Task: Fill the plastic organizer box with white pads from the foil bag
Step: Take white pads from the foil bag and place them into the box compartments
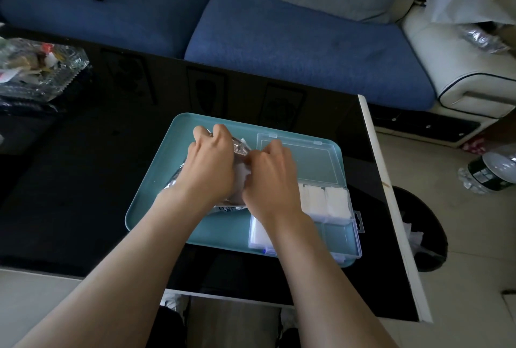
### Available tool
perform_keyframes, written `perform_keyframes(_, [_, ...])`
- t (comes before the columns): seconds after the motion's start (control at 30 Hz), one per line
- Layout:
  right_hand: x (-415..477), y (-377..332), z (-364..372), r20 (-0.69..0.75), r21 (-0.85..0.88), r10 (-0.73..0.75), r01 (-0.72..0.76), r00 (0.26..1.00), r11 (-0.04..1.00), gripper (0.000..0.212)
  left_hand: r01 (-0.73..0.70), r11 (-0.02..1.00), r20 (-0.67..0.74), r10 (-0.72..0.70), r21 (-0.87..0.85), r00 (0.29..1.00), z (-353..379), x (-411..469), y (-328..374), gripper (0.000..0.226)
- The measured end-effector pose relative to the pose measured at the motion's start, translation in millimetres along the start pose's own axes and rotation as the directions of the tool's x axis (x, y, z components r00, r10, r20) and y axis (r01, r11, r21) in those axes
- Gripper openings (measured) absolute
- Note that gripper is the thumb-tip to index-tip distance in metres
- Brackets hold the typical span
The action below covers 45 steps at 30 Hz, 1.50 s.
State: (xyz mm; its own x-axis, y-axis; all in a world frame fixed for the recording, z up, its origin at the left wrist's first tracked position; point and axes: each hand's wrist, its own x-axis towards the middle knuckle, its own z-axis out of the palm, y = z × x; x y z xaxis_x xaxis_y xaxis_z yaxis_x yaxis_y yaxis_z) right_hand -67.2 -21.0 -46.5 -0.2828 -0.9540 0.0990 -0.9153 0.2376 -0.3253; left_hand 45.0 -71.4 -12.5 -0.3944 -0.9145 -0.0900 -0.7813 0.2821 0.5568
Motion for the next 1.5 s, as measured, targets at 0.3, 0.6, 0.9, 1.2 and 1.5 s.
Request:
perform_keyframes(0.3, [4.2,-4.0,6.3,0.086,0.029,0.104,-0.107,0.991,0.994,0.051,0.039,0.999,0.005,-0.039,0.001,0.999,4.8,7.9,-11.5,0.061])
perform_keyframes(0.6, [6.4,-6.8,12.6,0.159,-0.07,0.144,-0.134,0.977,0.988,0.031,-0.013,1.0,0.017,0.013,0.009,1.0,8.3,11.7,-23.1,0.058])
perform_keyframes(0.9, [9.6,-9.9,17.7,0.081,-0.065,0.141,-0.136,0.987,0.989,0.064,-0.151,0.988,-0.054,0.15,-0.018,0.987,13.5,16.6,-35.9,0.058])
perform_keyframes(1.2, [19.4,-10.8,23.2,-0.041,-0.127,0.21,-0.213,0.977,0.969,0.032,-0.103,0.987,0.044,0.098,0.123,0.994,8.8,9.7,-35.4,0.038])
perform_keyframes(1.5, [26.1,-5.1,3.2,-0.045,0.329,0.09,-0.071,0.995,0.942,0.063,-0.07,0.987,-0.163,0.093,0.142,0.982,0.5,7.4,-28.1,0.038])
